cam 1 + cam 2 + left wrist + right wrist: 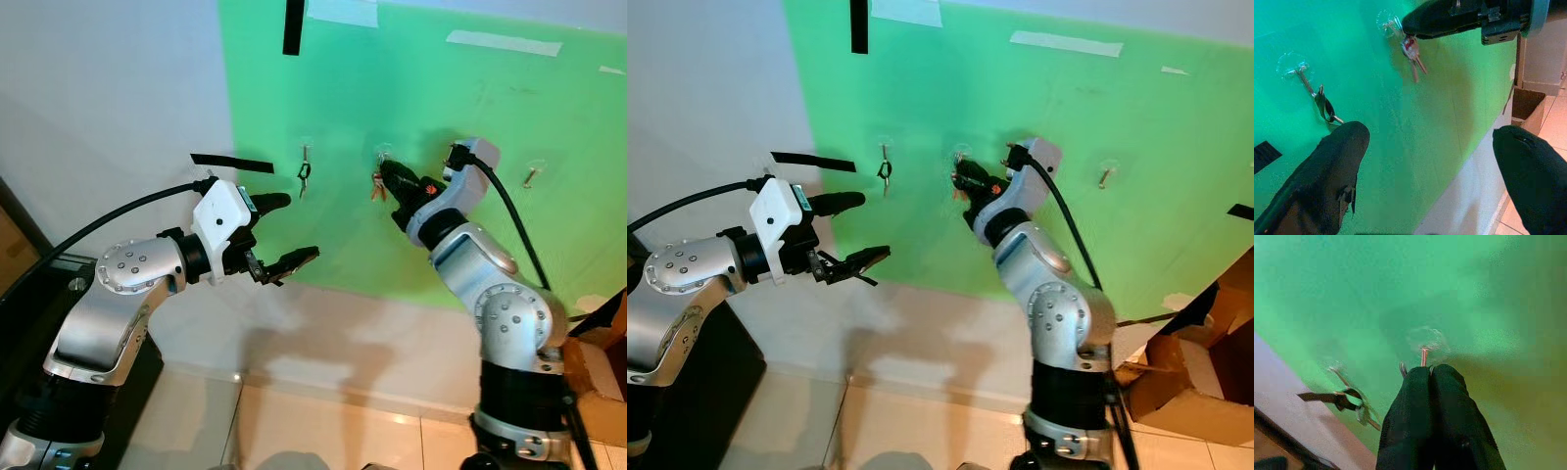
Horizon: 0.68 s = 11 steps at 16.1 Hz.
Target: Hang keys on a hook
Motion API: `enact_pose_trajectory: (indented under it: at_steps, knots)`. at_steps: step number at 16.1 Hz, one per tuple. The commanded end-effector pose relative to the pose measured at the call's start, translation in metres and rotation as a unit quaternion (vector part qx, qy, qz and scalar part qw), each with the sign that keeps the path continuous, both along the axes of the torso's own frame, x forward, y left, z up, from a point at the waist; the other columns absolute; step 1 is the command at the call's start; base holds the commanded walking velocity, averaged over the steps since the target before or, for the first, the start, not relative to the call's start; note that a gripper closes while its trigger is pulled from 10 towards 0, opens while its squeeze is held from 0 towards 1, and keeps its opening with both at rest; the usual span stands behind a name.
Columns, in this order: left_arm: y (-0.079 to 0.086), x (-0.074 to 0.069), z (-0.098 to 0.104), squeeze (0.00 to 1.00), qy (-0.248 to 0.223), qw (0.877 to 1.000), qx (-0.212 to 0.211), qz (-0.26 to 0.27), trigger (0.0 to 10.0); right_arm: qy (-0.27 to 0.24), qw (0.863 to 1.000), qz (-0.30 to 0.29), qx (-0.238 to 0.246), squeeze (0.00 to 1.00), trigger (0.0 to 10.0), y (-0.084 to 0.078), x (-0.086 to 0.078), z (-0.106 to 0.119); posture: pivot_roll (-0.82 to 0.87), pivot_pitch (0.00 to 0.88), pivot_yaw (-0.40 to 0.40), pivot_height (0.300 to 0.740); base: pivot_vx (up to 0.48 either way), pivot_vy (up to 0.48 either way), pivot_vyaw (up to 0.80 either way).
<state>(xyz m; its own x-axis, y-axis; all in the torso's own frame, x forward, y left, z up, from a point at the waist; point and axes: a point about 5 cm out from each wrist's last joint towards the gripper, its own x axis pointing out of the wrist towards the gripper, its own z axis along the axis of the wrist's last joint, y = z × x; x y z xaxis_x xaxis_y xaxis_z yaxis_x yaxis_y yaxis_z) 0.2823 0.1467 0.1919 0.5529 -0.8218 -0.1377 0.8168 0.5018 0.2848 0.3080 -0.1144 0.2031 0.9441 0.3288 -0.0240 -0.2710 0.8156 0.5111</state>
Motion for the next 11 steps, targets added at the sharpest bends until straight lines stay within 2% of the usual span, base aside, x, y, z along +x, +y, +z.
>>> enact_pose_trajectory:
  at_steps: [1,6,9,11]
  knots:
    - [-0.001,0.001,0.002,0.00,-0.001,1.000,0.004,-0.006,10.0,-0.004,1.000,0.006,-0.011,0.00,10.0,-0.001,-0.002,0.002,-0.01,0.000,-0.058,0.740,0.000,0.000,0.00]
    - [-0.002,0.000,0.002,0.00,0.000,1.000,0.004,-0.007,10.0,-0.015,0.999,0.030,-0.006,0.00,10.0,-0.006,-0.010,0.005,-0.02,0.000,-0.049,0.740,0.000,0.000,0.00]
    - [-0.002,0.000,0.001,0.00,0.002,1.000,0.003,-0.008,10.0,-0.026,0.998,0.034,0.037,0.00,10.0,-0.013,-0.013,0.012,-0.02,0.000,-0.046,0.740,0.000,0.000,0.00]
    - [-0.002,0.000,0.001,0.00,0.002,1.000,0.003,-0.009,10.0,-0.029,0.997,0.036,0.067,0.00,10.0,-0.012,-0.013,0.016,-0.02,0.000,-0.045,0.740,0.000,0.000,0.00]
